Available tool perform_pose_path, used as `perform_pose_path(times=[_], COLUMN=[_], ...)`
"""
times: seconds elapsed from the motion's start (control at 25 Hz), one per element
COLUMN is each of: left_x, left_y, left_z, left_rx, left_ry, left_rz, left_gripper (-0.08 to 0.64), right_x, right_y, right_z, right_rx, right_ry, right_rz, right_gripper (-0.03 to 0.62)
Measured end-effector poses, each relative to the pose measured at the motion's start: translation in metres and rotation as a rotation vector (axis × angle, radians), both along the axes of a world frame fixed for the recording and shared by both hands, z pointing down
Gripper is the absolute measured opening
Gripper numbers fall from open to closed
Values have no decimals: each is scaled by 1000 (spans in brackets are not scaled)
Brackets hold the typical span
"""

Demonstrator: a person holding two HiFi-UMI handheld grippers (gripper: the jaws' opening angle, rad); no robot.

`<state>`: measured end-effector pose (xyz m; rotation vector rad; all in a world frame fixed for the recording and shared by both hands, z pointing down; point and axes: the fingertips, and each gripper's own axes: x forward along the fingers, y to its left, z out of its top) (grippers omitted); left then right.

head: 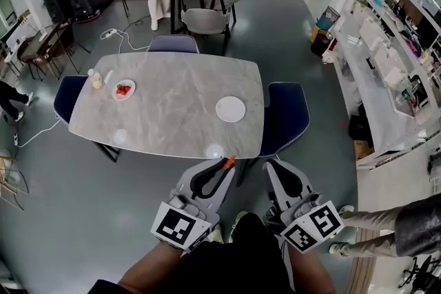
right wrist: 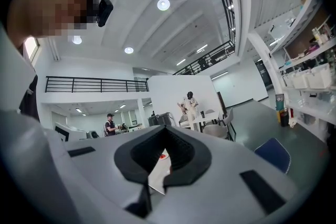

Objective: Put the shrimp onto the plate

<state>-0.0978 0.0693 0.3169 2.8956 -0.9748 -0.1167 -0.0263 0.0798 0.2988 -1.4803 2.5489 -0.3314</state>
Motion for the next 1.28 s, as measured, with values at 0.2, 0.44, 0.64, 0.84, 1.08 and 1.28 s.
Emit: perform_pose_path(times=[0.2,0.44,0.64,0.84,1.08,1.28], left_x=[16,39,66,89,110,111], left_y=[-29,-80,-130,-174,-217,-247], left_z=[13,21,32,50,70,94], left_rx=[-19,-31,-46,-51,-75,-104], left_ry=[-27,-56,-79,-104,-162,-206], left_rz=[-2,-25,-55,-82,-120,-134], left_gripper=[61,61,61,61,61,61], right_x=[13,34,58,79,95,92], right_y=[-28,-80,-130,-178,-223,-253], right_z=[11,20,36,50,66,82], right_rx=[-19,-30,-47,-71,-101,-129], right_ry=[-11,-26,-30,-35,-35,-41], right_rz=[-7,-40,-78,-125,-176,-203], right_gripper=[2,2,2,2,2,2])
